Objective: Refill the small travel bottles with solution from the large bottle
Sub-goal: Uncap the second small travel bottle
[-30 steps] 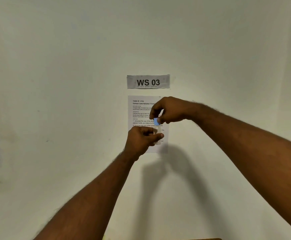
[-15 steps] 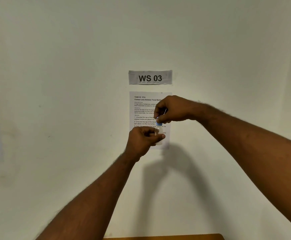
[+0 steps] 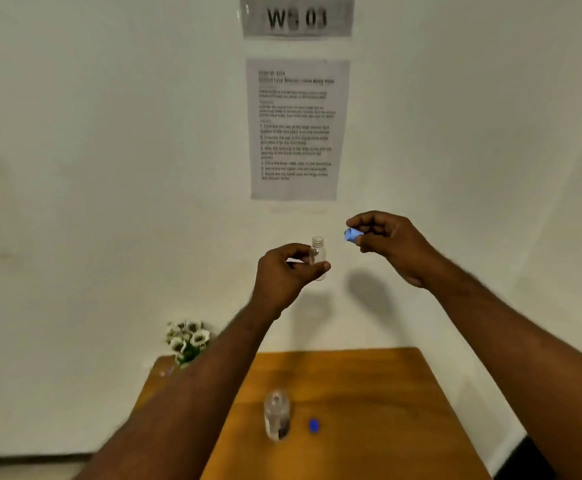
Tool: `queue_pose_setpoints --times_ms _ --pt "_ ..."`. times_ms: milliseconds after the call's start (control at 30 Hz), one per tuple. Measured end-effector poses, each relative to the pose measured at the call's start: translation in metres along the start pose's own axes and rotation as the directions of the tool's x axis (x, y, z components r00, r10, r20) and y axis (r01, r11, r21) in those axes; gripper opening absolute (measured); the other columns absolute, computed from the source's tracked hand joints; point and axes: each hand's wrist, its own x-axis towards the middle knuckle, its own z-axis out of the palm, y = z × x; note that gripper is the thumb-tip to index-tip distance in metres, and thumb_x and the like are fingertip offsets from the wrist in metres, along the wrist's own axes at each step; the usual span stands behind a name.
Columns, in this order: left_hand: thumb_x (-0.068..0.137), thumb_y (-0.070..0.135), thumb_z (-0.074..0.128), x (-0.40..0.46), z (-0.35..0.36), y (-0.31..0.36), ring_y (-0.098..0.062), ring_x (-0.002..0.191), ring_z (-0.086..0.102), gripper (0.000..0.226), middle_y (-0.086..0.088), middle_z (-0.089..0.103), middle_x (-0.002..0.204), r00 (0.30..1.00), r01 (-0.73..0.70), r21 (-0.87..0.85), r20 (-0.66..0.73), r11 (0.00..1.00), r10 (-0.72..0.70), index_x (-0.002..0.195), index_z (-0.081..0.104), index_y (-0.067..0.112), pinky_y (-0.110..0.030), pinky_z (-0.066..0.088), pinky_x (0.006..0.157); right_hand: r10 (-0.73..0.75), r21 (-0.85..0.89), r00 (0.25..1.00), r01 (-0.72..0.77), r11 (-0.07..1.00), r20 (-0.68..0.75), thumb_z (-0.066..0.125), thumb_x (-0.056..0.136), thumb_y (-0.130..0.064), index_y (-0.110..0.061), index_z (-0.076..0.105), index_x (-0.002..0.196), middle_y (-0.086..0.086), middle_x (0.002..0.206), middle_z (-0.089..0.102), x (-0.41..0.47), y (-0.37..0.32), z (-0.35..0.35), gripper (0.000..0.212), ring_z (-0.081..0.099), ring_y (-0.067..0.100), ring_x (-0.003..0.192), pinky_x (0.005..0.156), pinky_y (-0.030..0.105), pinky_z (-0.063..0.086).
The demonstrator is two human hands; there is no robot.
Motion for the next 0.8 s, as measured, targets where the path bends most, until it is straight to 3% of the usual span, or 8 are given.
queue_pose_setpoints --times_ms 100,233,400,633,800 --pt "0.075 0.020 0.092 -0.035 0.015 -0.040 -0.017 0.079 0.078 0.031 -0.005 0.078 0.095 0.996 0.073 0.065 0.047 0.995 -0.076 0.101 0.077 0.015 -0.023 0.060 0.073 0.103 -0.053 0.994 -0.104 0.993 -0.021 0.069 0.087 0.002 -0.020 0.073 0.114 0.006 0.102 0.073 -0.042 0.059 0.018 0.034 0.068 0.013 0.088 0.081 0.026 0.057" --pt "0.076 0.018 0.091 -0.084 0.034 -0.091 -0.016 0.097 0.073 0.039 -0.002 0.077 0.106 0.989 0.116 0.184 0.067 0.976 -0.130 0.112 0.076 0.011 -0.032 0.062 0.085 0.200 -0.188 0.980 -0.198 0.962 -0.011 0.074 0.087 -0.007 -0.016 0.072 0.114 -0.004 0.109 0.074 -0.090 0.122 0.039 0.029 0.071 0.011 0.091 0.082 0.023 0.056" --pt "0.076 0.016 0.090 -0.144 0.045 -0.153 -0.014 0.090 0.072 0.037 -0.001 0.076 0.100 0.964 0.216 0.285 0.087 0.934 -0.250 0.111 0.077 0.014 -0.039 0.063 0.081 0.369 -0.269 0.928 -0.366 0.891 -0.040 0.083 0.080 -0.016 -0.016 0.072 0.102 -0.006 0.095 0.074 -0.145 0.193 0.068 0.024 0.070 0.002 0.084 0.068 0.013 0.054" --pt "0.075 0.007 0.087 -0.214 0.047 -0.231 -0.012 0.086 0.071 0.027 0.009 0.072 0.089 0.873 0.423 0.345 0.092 0.838 -0.478 0.098 0.076 0.016 -0.042 0.063 0.084 0.500 -0.426 0.866 -0.444 0.788 0.023 0.086 0.073 -0.016 -0.018 0.067 0.088 -0.004 0.087 0.068 -0.207 0.266 0.120 0.025 0.064 0.009 0.074 0.068 0.031 0.051" --pt "0.077 0.010 0.089 -0.254 0.049 -0.271 -0.017 0.100 0.070 0.036 -0.005 0.073 0.111 0.817 0.490 0.422 0.084 0.763 -0.571 0.110 0.076 0.014 -0.030 0.061 0.087 0.542 -0.519 0.833 -0.417 0.746 0.110 0.078 0.080 -0.018 -0.014 0.069 0.097 0.003 0.098 0.067 -0.245 0.302 0.148 0.020 0.063 0.020 0.088 0.078 0.035 0.051"
